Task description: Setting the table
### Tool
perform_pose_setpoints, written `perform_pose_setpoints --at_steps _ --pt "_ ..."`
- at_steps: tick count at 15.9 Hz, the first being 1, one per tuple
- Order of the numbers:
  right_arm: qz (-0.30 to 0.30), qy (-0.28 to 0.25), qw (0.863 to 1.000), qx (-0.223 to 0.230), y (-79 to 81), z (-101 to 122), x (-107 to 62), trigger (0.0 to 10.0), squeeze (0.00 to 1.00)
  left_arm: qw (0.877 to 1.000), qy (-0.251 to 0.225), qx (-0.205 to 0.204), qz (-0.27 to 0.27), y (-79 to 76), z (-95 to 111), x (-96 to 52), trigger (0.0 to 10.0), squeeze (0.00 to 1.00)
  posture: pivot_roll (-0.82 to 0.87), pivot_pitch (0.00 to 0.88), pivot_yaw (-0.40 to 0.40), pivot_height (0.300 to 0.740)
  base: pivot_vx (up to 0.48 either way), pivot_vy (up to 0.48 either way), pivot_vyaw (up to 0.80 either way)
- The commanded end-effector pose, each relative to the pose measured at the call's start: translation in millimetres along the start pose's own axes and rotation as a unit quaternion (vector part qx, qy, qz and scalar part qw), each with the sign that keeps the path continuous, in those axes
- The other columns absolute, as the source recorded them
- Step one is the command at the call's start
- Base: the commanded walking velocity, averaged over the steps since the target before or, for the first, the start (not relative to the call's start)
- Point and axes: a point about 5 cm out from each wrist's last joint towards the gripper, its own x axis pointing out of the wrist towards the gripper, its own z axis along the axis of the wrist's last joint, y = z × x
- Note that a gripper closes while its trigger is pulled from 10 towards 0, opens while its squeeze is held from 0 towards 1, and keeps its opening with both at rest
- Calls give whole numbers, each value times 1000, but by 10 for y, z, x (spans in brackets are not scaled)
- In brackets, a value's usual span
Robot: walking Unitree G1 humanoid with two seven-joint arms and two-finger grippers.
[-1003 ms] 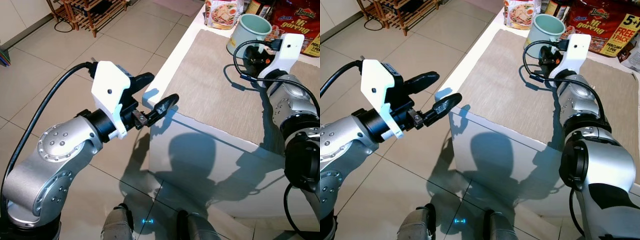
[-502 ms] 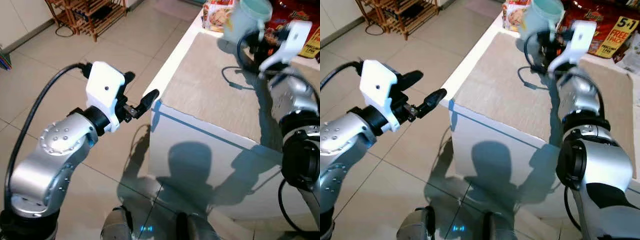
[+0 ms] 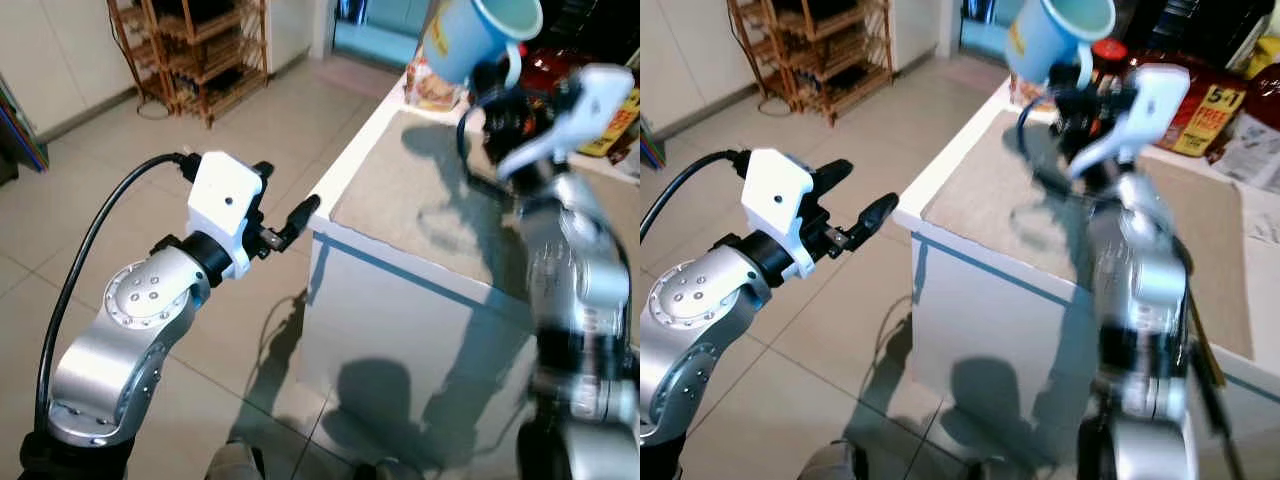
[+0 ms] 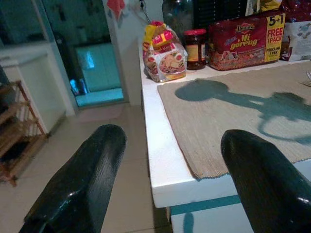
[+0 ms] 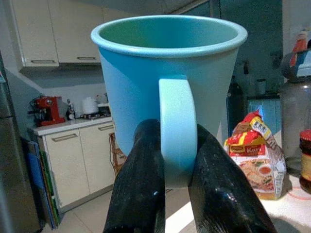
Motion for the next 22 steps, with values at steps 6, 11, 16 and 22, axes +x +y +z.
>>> perform_pose_setpoints --at_steps 6,11,16,22 --pt "-21 61 998 -19 296 -120 -455 10000 0 1000 -9 -8 -3 -59 -43 64 10000 0 1 0 -25 740 -287 0 0" --pt "-71 111 988 -75 343 -294 -586 10000 0 998 8 -9 58 1 -221 -2 10000 0 -2 0 -23 740 0 0 0" --pt "-65 184 978 -78 341 -566 -785 10000 0 996 50 15 67 12 -453 -62 10000 0 -5 0 -14 740 0 -461 0" --pt "-57 171 979 -94 310 -511 -787 10000 0 996 51 24 66 -4 -493 -18 10000 0 -17 0 3 740 0 -480 0"
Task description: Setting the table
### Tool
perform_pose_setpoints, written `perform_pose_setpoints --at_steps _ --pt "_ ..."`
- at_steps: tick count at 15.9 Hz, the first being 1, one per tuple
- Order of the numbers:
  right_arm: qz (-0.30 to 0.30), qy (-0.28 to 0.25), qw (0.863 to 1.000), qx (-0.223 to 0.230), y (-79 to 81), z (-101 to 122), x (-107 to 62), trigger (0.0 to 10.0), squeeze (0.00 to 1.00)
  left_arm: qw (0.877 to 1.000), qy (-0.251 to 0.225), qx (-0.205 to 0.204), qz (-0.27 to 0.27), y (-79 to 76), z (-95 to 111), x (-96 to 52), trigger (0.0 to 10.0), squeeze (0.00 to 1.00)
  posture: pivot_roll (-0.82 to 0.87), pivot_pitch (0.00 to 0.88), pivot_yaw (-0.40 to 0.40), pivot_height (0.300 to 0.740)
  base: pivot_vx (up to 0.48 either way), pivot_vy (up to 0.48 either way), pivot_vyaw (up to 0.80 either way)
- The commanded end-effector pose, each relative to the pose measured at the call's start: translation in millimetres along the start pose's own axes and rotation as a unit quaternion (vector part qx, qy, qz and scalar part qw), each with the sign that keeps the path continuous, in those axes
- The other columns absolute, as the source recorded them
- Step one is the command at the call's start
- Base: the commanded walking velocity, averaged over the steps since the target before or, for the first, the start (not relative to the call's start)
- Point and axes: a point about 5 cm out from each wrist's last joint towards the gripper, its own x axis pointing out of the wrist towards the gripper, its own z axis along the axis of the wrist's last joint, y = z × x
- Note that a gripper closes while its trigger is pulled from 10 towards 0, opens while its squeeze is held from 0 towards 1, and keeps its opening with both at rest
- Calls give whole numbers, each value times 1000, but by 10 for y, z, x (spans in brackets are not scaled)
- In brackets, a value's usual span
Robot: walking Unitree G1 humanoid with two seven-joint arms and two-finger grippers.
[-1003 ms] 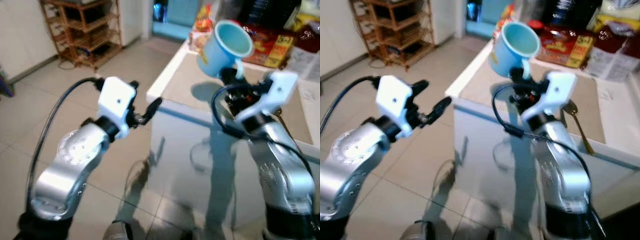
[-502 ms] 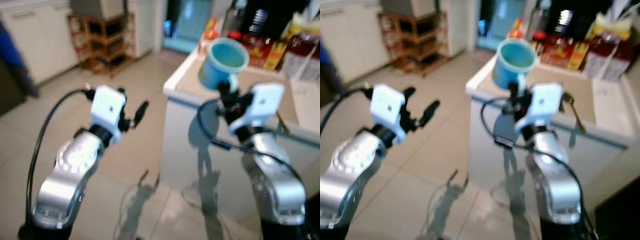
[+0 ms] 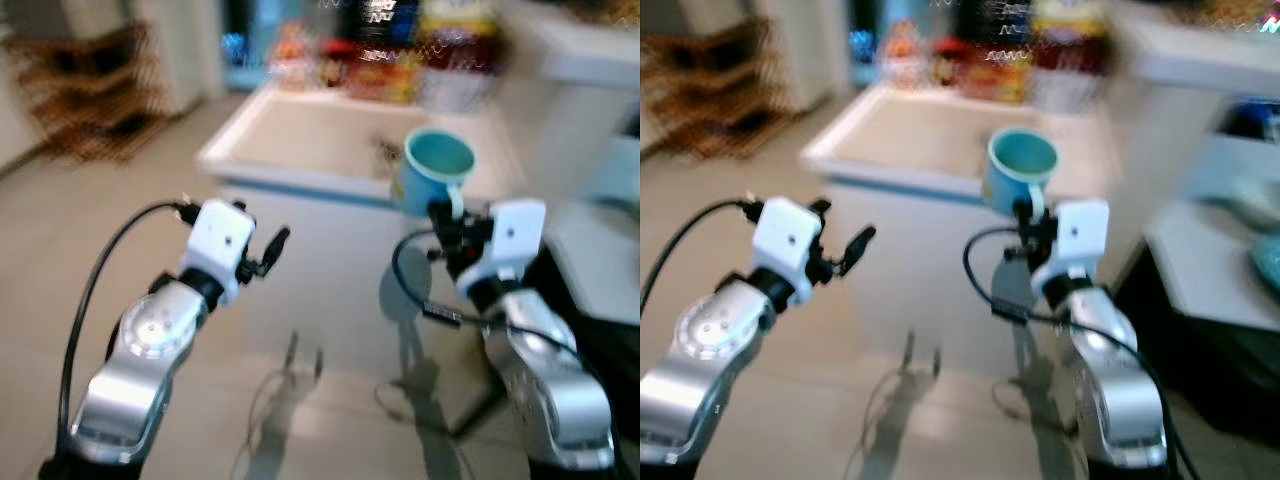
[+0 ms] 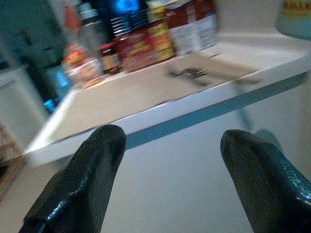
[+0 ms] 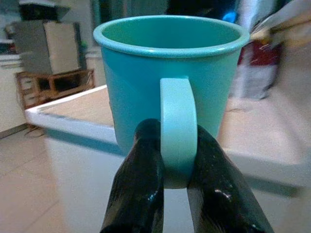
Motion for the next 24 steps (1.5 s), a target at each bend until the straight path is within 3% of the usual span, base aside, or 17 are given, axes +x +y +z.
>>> perform_pose_setpoints --at_steps 1,7,10,15,16,21,24 --pt "0 -4 1000 -14 -30 32 2 10000 0 1000 -11 1 -4 -35 48 39 10000 0 -17 0 2 740 0 -480 0" --pt "-4 -2 1000 -21 -57 40 56 10000 0 1000 -16 9 -2 -32 77 66 10000 0 -15 0 -4 740 0 -480 800" --pt "6 -6 1000 0 -85 44 32 10000 0 1000 -15 11 -8 -57 71 54 10000 0 -16 0 -7 740 0 -480 267" --pt "152 20 988 -32 -43 33 -139 10000 0 1000 -14 12 -16 -64 62 29 10000 0 -16 0 -8 740 0 -480 0" --pt "168 16 986 -5 -55 71 -172 10000 0 1000 -16 10 -21 -82 67 33 10000 0 -22 0 -6 740 0 -480 0" --pt "222 24 975 -14 -54 70 -281 10000 0 999 -17 11 -27 -98 71 36 10000 0 -19 0 -6 740 0 -480 0" --pt "216 32 975 -28 -274 142 -336 10000 0 999 -15 12 -35 -103 66 26 10000 0 -22 0 -4 740 0 -480 0"
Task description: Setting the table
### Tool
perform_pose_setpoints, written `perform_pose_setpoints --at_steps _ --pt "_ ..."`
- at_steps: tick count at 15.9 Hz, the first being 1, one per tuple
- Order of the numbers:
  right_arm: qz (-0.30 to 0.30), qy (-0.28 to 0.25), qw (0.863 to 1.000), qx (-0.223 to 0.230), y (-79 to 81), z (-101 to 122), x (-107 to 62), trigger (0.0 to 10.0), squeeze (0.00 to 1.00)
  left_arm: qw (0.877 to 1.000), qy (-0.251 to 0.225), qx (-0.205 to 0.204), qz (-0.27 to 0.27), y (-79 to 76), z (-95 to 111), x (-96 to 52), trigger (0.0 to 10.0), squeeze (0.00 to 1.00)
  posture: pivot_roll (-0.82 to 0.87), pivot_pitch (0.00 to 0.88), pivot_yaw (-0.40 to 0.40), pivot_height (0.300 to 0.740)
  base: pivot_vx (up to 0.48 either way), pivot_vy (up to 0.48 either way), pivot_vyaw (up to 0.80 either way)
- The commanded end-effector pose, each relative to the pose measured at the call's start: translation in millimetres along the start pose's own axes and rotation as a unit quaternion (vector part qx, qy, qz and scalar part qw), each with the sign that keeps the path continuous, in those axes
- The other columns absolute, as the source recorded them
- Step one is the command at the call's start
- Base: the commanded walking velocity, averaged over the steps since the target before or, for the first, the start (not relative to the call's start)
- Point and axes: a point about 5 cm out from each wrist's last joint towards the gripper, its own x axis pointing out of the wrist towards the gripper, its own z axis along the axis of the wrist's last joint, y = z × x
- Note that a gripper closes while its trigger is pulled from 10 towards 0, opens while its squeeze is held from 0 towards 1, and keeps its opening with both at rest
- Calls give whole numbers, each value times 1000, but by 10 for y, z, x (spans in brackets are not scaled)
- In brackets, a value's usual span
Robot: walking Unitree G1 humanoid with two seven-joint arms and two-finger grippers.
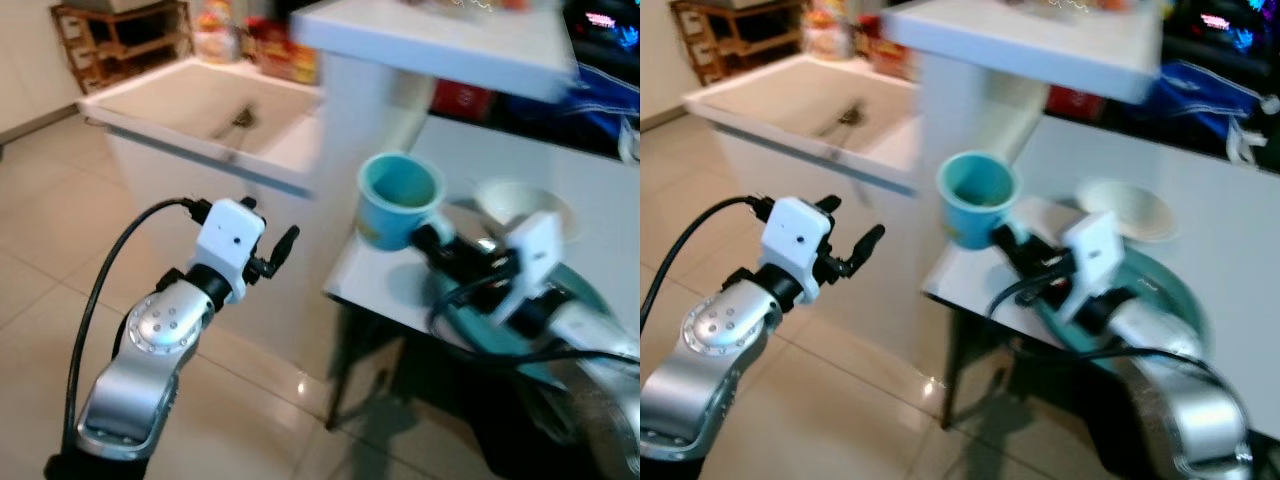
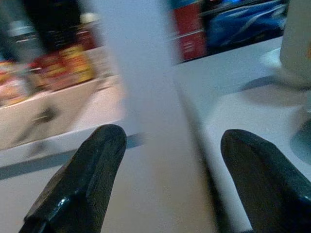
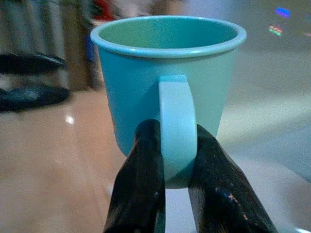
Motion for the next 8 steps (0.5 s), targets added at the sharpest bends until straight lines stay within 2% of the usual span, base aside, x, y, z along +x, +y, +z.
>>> perform_pose_setpoints --at_steps 1,4,6,8 --pt "-17 0 1000 -13 -83 47 -47 10000 0 1000 -3 10 -4 5 33 -1 10000 0 -25 0 -2 740 0 -480 0" --pt "-117 -1 993 -20 -273 47 1 10000 0 1000 -6 12 13 41 48 20 10000 0 -25 1 -4 740 0 -480 0" --pt "-191 -10 982 5 -353 27 92 10000 0 1000 -8 14 25 81 63 24 10000 0 -21 0 -3 740 0 -480 625" --pt "-205 -14 979 6 -319 14 191 10000 0 999 -8 18 32 112 65 25 10000 0 -19 0 -3 740 0 -480 800"
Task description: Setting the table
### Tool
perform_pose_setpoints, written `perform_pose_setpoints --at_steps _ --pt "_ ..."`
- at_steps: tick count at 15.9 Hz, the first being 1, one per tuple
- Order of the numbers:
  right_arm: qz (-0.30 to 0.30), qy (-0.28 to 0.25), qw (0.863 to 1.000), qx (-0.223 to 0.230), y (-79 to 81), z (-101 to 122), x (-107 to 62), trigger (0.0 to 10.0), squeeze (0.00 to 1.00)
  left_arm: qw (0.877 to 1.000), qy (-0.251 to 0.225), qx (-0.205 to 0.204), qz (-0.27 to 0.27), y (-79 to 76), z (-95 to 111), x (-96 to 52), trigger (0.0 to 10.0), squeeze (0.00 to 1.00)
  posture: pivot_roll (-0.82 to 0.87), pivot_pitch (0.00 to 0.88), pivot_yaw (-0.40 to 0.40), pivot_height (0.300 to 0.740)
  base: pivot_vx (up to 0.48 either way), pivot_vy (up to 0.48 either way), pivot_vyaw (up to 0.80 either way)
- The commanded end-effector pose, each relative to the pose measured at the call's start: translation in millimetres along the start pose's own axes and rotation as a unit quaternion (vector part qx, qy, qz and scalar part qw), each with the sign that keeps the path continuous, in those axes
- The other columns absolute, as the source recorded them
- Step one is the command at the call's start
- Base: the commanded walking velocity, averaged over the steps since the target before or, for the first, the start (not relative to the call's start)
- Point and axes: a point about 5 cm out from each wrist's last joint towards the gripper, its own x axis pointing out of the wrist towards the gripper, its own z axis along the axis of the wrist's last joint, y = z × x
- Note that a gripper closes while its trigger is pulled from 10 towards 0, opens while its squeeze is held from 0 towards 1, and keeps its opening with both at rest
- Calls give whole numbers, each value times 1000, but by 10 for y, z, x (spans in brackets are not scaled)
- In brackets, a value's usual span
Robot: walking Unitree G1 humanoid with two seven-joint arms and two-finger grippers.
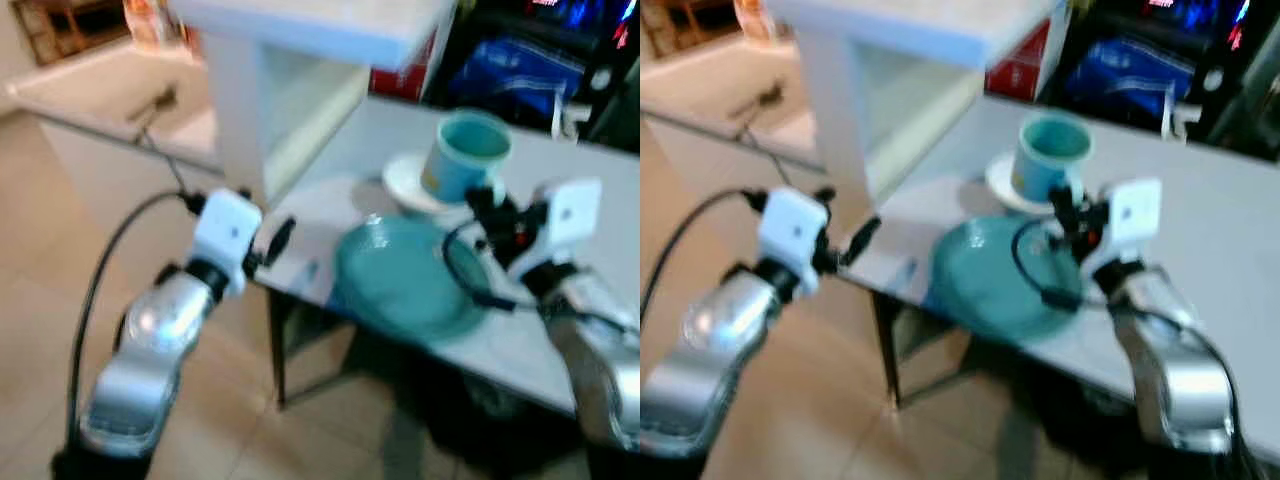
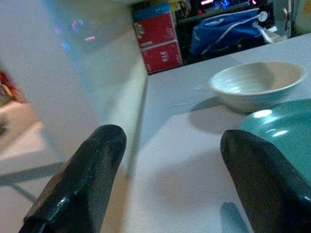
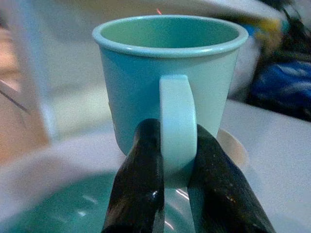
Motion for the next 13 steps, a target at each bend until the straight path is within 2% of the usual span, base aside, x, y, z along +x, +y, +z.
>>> perform_pose_setpoints --at_steps 1,4,5,6,8,10,12,13 --pt "5 -11 1000 0 65 44 58 10000 0 1000 -1 13 11 61 24 -5 10000 0 -16 0 -6 740 0 -480 800" --pt "6 -12 1000 8 122 19 104 10000 0 1000 -1 12 10 76 25 -30 10000 0 -13 0 -19 740 0 -480 800" --pt "2 -13 999 33 87 11 91 10000 0 1000 -5 8 -11 42 33 -57 10000 0 -13 0 -19 740 0 -480 0" --pt "2 -11 999 33 76 6 89 10000 0 1000 -8 -3 -23 20 34 -71 10000 0 -13 0 -19 740 0 -285 0" --pt "32 -3 999 10 1 4 16 10000 0 994 -34 -36 -99 -97 92 -165 10000 0 -15 0 -24 740 0 0 0" --pt "36 11 999 -6 -77 -25 -21 10000 0 987 -46 -51 -145 -157 128 -215 10000 0 -14 0 -26 740 0 0 0" --pt "3 56 998 -23 -212 -152 -24 10000 0 972 -38 -77 -217 -257 134 -297 10000 0 -17 0 -24 740 0 0 0" --pt "-5 61 998 -23 -231 -178 -15 10000 0 970 -35 -82 -226 -268 132 -310 10000 0 -18 0 -18 740 0 0 0"
